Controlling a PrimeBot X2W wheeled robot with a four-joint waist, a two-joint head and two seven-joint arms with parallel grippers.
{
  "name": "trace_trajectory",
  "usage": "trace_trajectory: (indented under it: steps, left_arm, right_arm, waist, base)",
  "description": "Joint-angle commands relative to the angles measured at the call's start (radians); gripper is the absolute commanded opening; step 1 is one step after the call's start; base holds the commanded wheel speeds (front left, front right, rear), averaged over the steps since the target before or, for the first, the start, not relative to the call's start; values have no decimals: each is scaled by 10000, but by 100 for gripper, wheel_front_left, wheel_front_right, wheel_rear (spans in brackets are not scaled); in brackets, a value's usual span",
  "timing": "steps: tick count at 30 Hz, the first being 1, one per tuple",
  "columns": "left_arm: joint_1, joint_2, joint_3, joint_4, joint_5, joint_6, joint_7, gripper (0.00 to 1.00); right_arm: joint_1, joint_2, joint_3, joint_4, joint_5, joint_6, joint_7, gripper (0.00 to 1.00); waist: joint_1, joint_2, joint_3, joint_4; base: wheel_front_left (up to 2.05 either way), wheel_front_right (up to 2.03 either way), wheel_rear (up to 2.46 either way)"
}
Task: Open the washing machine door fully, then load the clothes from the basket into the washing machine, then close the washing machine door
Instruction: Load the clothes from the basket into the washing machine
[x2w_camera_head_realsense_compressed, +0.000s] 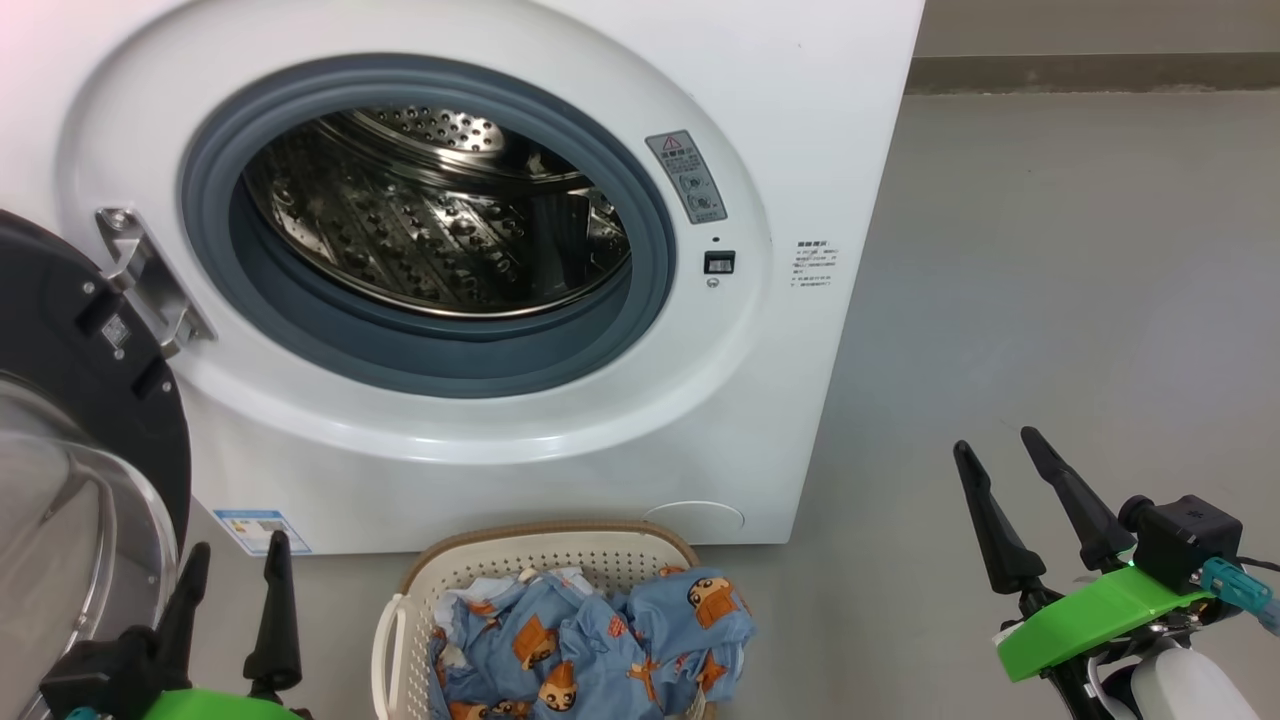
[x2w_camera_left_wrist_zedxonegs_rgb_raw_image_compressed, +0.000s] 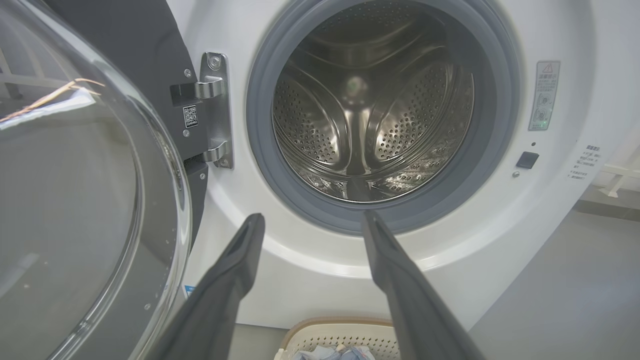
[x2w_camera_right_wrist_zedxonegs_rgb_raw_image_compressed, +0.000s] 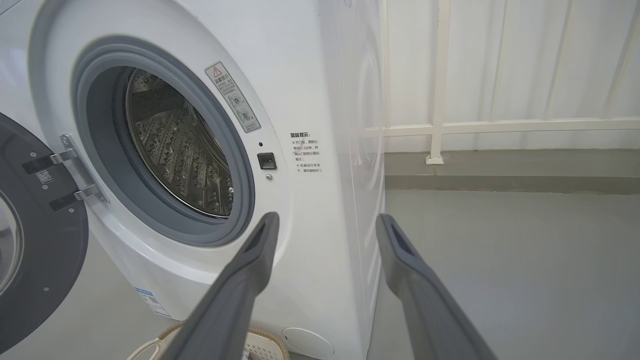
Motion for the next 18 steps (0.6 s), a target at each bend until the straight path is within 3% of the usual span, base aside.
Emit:
trace_trajectory:
  steps: [1, 18]
  left_arm:
    - [-439, 157, 398, -178, 151, -45, -65, 100]
    - [-438, 59, 497, -167, 252, -116, -65, 100]
  right_arm:
    - [-76, -76, 173, -257, -83, 16, -120, 100]
    - [-109, -77, 209, -249, -55, 16, -120, 100]
  waist:
    - [0, -1, 4, 8]
    - [0, -1, 75, 40]
  base:
    - [33, -33, 0]
    - [1, -1, 0]
